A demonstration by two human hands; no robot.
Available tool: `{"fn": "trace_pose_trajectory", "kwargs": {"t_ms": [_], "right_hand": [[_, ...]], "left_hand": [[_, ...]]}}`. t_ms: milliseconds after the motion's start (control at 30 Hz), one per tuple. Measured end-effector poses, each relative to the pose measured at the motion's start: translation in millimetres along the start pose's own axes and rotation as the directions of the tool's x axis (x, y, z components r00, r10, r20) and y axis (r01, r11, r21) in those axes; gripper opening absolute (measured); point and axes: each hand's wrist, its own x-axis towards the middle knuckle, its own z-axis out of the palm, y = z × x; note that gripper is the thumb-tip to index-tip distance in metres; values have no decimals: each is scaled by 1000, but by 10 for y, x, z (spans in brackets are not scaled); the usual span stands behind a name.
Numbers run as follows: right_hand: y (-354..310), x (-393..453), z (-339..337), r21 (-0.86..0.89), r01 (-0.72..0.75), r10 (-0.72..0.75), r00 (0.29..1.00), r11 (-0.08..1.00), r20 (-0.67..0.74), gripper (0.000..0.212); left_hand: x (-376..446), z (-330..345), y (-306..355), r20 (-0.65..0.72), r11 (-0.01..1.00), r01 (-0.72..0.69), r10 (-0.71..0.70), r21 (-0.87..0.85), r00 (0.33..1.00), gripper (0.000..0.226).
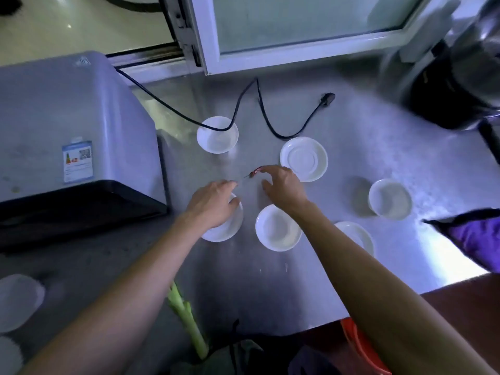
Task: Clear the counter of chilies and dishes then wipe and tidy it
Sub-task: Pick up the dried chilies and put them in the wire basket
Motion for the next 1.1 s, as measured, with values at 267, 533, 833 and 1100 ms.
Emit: {"fn": "trace_pose_trajectory", "kwargs": {"t_ms": [267, 533, 833, 1100], "right_hand": [[274, 479, 78, -102, 58, -49, 995, 993, 85, 30], [263, 707, 351, -273, 186, -149, 977, 944, 150, 23], [-62, 601, 369, -197, 93, -77, 993, 976, 88, 19], [-790, -16, 520, -54, 161, -157, 985, 985, 76, 16]], "left_hand": [[295, 29, 124, -10, 997, 56, -56, -49, 998, 30], [333, 61, -18, -2, 986, 145, -145, -85, 989, 24], [-81, 63, -167, -31, 973, 197, -202, -120, 979, 39], [-887, 38, -487, -137, 936, 267, -303, -228, 943, 37]]}}
